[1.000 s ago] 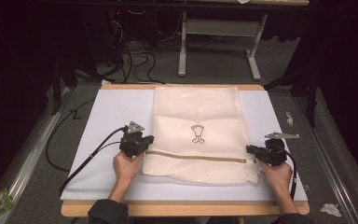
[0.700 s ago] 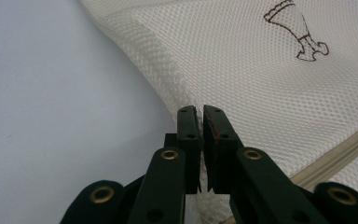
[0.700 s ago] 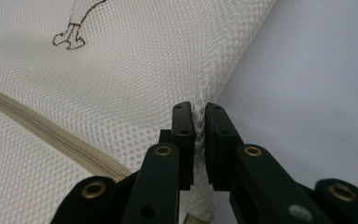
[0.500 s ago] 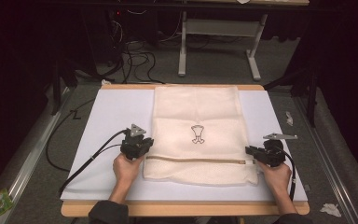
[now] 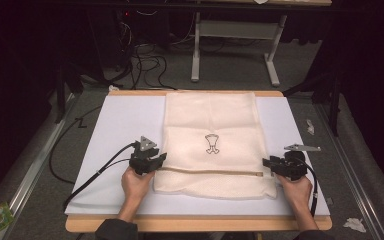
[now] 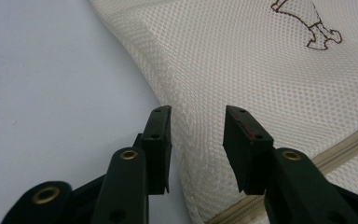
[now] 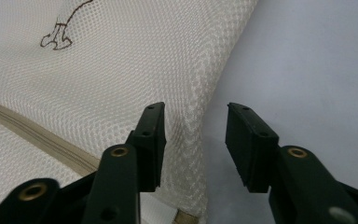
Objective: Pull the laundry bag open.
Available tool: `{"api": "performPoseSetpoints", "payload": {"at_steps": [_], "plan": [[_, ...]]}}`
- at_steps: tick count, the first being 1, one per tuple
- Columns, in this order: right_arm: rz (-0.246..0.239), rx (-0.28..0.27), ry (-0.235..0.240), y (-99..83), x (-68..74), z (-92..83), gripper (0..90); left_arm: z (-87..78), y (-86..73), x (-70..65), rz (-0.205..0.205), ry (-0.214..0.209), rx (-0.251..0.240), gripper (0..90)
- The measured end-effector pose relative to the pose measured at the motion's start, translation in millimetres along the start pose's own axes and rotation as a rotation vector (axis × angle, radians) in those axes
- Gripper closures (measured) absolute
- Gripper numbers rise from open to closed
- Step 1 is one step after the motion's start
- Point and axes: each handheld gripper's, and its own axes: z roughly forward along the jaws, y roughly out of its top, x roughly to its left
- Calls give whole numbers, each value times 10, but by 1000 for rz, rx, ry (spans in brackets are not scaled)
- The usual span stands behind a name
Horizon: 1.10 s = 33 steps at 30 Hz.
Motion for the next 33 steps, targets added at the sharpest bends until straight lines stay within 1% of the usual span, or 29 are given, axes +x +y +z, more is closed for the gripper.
{"api": "performPoseSetpoints", "payload": {"at_steps": [2, 3, 7, 8, 10, 12, 15, 16, 17, 18, 19, 21, 22, 25, 27, 30, 33], "plan": [[5, 6, -2, -7, -9, -5, 544, -20, -6, -18, 0, 2, -6, 598], [6, 6, -4, -9, -11, -8, 533, -37, -14, -36, 5, 10, -15, 593], [3, -9, -14, -18, 14, -58, 510, -81, -54, -112, 8, 0, -26, 569], [3, -9, -14, -18, 14, -58, 510, -81, -54, -112, 8, 0, -26, 563], [1, -12, -18, -34, 35, -88, 478, -95, -84, -164, 13, 0, -28, 546], [-7, -10, -27, -65, 52, -104, 488, -100, -122, -220, 15, -14, -35, 523], [-2, -20, -18, -105, 74, -129, 515, -104, -174, -290, 21, -21, -33, 510], [1, -24, -13, -118, 82, -135, 520, -102, -190, -311, 22, -30, -33, 508], [1, -24, -13, -118, 82, -135, 520, -102, -190, -311, 22, -30, -33, 508], [-3, -18, -4, -142, 94, -132, 544, -93, -215, -347, 23, -45, -35, 507], [-10, -14, -4, -152, 96, -125, 545, -84, -228, -368, 16, -60, -36, 506], [-16, -4, -10, -182, 118, -118, 557, -72, -235, -386, 13, -73, -43, 503], [-21, -8, -5, -204, 128, -121, 559, -69, -236, -392, 13, -76, -47, 503], [-28, -23, -16, -248, 153, -129, 558, -62, -249, -413, 7, -84, -53, 503], [-32, -19, -20, -260, 155, -128, 552, -66, -262, -438, 4, -96, -53, 501], [-23, -11, -15, -255, 153, -125, 535, -62, -277, -476, -4, -112, -55, 499], [-5, 4, -9, -233, 132, -108, 509, -34, -275, -502, -26, -135, -59, 494]]}}
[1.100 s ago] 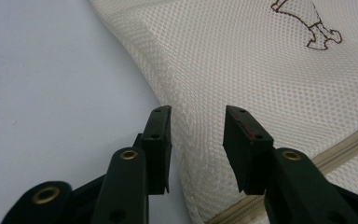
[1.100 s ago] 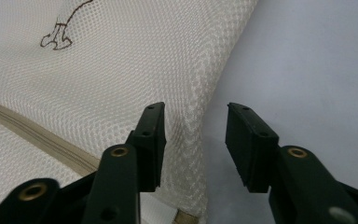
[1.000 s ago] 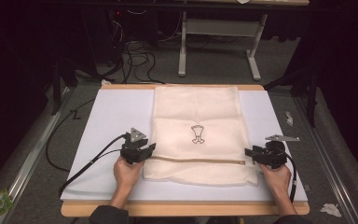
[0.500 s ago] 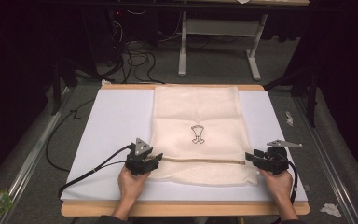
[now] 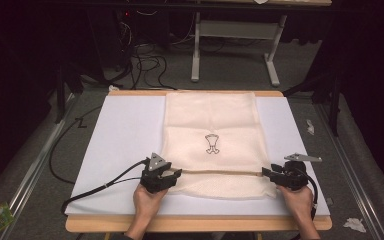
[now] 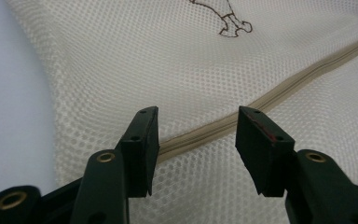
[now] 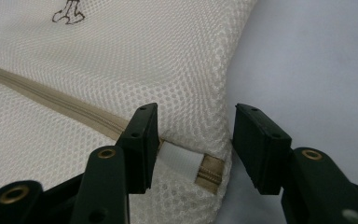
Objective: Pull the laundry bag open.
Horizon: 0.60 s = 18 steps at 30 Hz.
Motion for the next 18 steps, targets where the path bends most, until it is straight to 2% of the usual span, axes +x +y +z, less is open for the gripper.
{"api": "performPoseSetpoints", "payload": {"at_steps": [3, 5, 6, 7, 8, 9, 11, 12, 13, 15, 16, 18], "plan": [[29, 9, -6, 28, -19, 2, 496, 10, 7, -12, -16, -3, -6, 490], [35, 15, -8, 43, -24, 3, 496, 8, 20, -63, 21, 21, 7, 489], [35, 15, -8, 43, -24, 3, 496, 8, 20, -63, 21, 21, 7, 488], [36, 16, -10, 55, -29, 23, 497, 2, 34, -129, 35, -6, -5, 489], [39, 21, -7, 63, -27, 34, 498, 1, 44, -141, 36, -12, -4, 489], [37, 23, -6, 71, -26, 46, 500, 9, 58, -167, 48, 1, -2, 488], [39, 23, -3, 88, -18, 78, 508, 29, 80, -213, 65, 0, 0, 488], [38, 28, -2, 93, -19, 84, 512, 39, 90, -226, 43, -31, -11, 488], [34, 30, 2, 104, -20, 104, 521, 47, 97, -234, 36, -36, -15, 488], [30, 39, 1, 119, -14, 121, 536, 74, 126, -299, 74, -20, -6, 488], [30, 39, 1, 119, -14, 121, 536, 74, 126, -299, 74, -20, -6, 488], [32, 39, 11, 136, -26, 135, 562, 132, 184, -392, 99, -38, -1, 487]]}}
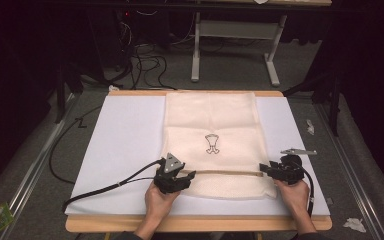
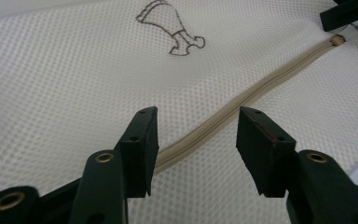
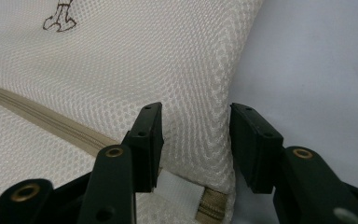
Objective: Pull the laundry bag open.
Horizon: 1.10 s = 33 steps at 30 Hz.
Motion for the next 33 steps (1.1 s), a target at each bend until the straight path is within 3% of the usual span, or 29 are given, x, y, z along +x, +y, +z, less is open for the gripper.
{"api": "performPoseSetpoints", "payload": {"at_steps": [7, 13, 14, 17, 23, 27, 33], "plan": [[0, 41, 4, 57, -1, 11, 620, 105, 218, -192, 54, -41, -10, 468], [-5, 56, 15, 85, -3, 32, 715, 192, 342, -311, 71, -65, -19, 447], [-10, 61, 21, 87, -13, 37, 779, 230, 390, -349, 81, -71, -12, 441], [-12, 59, 35, 89, -26, 35, 838, 294, 460, -406, 89, -87, 18, 468], [-27, 43, 61, 92, -25, -5, 866, 483, 529, -555, 103, -119, 55, 498], [-31, 33, 76, 98, -25, -36, 870, 563, 569, -608, 91, -146, 62, 501], [-32, 13, 100, 156, -10, -111, 874, 683, 613, -742, 113, -169, 75, 507]]}}
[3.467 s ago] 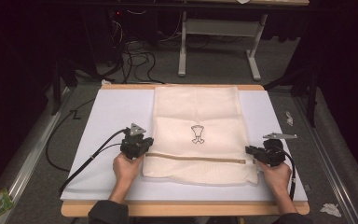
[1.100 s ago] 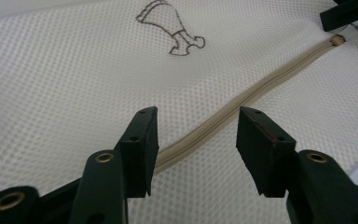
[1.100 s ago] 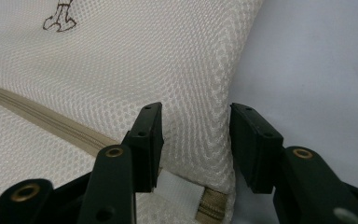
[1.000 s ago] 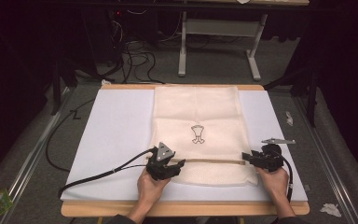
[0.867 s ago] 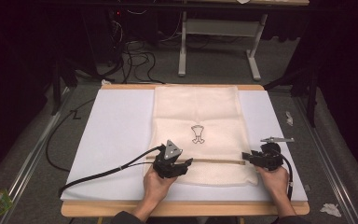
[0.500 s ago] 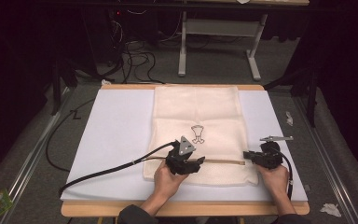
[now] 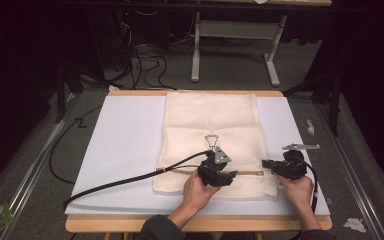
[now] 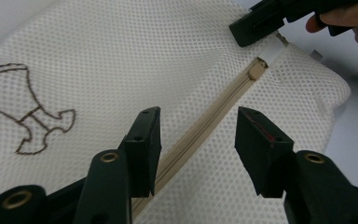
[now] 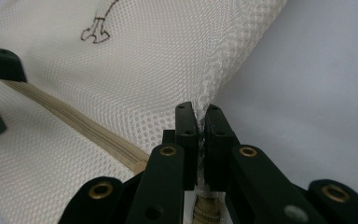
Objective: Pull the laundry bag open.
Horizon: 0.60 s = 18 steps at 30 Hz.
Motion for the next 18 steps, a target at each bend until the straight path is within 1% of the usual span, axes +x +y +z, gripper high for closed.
{"api": "performPoseSetpoints", "payload": {"at_steps": [1, 3, 4, 5, 6, 9, 11, 12, 13, 16, 18], "plan": [[0, 0, 0, 0, 0, 0, 874, 0, 0, 0, 0, 0, 0, 510], [-13, -10, 8, 40, 28, -60, 876, 84, 17, -47, 7, -27, 2, 520], [-17, -9, 10, 47, 35, -67, 876, 112, 17, -64, 17, -30, 3, 523], [-17, -9, 10, 47, 35, -67, 876, 112, 17, -64, 17, -30, 3, 523], [-27, -9, 10, 57, 56, -65, 878, 166, 12, -103, 40, -31, 14, 520], [-31, -3, 12, 65, 77, -59, 878, 206, 8, -127, 46, -42, 26, 519], [-42, -17, 19, 84, 118, -57, 879, 251, 25, -164, 68, -47, 36, 536], [-42, -17, 19, 84, 118, -57, 879, 251, 25, -164, 68, -47, 36, 542], [-48, -14, 24, 104, 154, -49, 879, 262, 32, -175, 54, -68, 25, 556], [-66, -15, 32, 127, 200, -24, 880, 281, 30, -173, 40, -78, 17, 581], [-77, -14, 37, 145, 225, -10, 880, 324, 17, -151, 26, -88, 28, 594]]}}
